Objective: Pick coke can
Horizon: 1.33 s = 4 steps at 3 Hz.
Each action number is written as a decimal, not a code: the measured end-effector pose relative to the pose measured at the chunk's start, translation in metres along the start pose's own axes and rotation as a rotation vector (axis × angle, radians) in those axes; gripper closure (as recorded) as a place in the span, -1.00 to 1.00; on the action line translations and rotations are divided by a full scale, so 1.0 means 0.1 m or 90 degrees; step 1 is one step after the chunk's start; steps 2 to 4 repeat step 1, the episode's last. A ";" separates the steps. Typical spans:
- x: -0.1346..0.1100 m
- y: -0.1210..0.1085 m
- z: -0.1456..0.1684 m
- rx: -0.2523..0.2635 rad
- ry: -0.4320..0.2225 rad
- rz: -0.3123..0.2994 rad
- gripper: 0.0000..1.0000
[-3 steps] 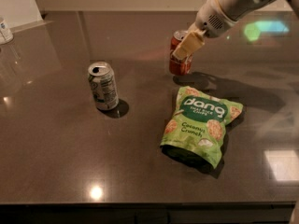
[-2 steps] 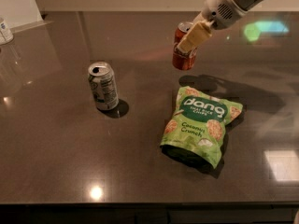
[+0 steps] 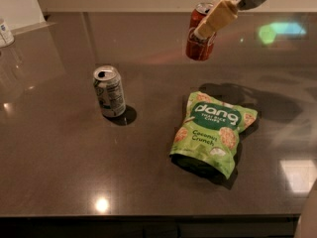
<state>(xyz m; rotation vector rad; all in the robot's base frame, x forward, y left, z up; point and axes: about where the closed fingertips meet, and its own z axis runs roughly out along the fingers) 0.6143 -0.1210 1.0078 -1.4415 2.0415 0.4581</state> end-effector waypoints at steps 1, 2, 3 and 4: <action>0.00 0.00 0.00 0.000 0.000 0.000 1.00; 0.00 0.00 0.00 0.000 0.000 0.000 1.00; 0.00 0.00 0.00 0.000 0.000 0.000 1.00; 0.00 0.00 0.00 0.000 0.000 0.000 1.00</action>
Offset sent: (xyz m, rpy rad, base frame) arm 0.0000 0.0000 0.0000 0.0000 0.0000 0.0000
